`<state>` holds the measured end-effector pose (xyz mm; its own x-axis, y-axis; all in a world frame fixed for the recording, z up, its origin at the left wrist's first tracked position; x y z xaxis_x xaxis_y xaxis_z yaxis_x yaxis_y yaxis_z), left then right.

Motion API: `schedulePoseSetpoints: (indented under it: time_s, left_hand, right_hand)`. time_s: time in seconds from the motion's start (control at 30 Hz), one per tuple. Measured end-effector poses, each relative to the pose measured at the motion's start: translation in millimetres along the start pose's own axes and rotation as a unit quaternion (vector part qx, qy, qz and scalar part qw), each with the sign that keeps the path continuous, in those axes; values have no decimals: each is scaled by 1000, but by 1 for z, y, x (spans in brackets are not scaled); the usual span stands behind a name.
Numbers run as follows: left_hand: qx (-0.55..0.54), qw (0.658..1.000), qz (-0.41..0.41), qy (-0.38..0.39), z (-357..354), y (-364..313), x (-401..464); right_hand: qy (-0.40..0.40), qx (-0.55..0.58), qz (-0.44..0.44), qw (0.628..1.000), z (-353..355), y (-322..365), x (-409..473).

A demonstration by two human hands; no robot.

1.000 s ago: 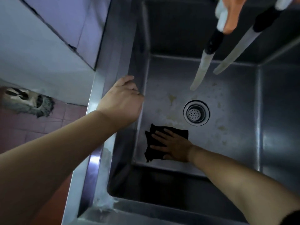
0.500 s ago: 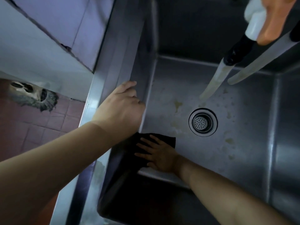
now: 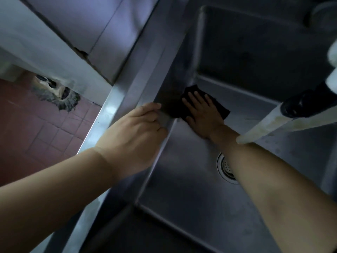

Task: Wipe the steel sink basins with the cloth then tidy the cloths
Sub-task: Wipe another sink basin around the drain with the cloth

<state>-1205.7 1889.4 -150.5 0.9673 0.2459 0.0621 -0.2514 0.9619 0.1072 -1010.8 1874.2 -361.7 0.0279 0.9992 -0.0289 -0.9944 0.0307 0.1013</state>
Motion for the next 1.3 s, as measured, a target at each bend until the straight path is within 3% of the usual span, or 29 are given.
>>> schedulePoseSetpoints:
  time_s: [0.2,0.33,0.4,0.73,0.87,1.0,1.07,1.17,1.23,1.3]
  left_hand:
    - [-11,1000,6,-8,0,1,-2]
    - [-9,1000,-2,3,1,2,-1]
    - [-19,1000,-5,1,2,1,-1]
    - [-9,1000,-8,12,5,-3,-1]
    - [41,999,-9,23,6,-7,-2]
    - [130,988,-75,45,2,-18,0]
    - [114,989,-75,65,-3,-30,3]
    - [32,990,-48,126,-30,-64,8]
    - [-6,992,-30,122,-45,-89,15]
    - [-19,982,13,186,-67,-105,18]
  right_hand:
    - [-38,10,-137,990,8,-31,28]
    - [-43,24,-250,967,3,-3,9]
    - [-26,29,-251,967,-1,20,-12]
    - [40,61,41,997,-19,148,-188]
    - [62,58,168,982,-18,151,-241]
    - [68,37,243,967,-22,125,-234]
    - [60,40,205,976,-21,108,-208]
    - [30,44,89,995,-15,74,-157]
    - [31,48,4,998,-13,45,-125]
    - [41,41,-76,995,-11,15,-103]
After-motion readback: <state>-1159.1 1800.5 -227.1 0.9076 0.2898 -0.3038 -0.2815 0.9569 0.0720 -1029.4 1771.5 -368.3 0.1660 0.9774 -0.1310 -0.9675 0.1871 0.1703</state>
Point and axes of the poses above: each hand's wrist, its own x-axis towards the middle knuckle, its own z-axis out of the back of the hand, y = z × x, the point moved 3 cm from there along x, towards the middle knuckle, and after that the axes turned 8 degrees about -y, right-handed, at the moved point
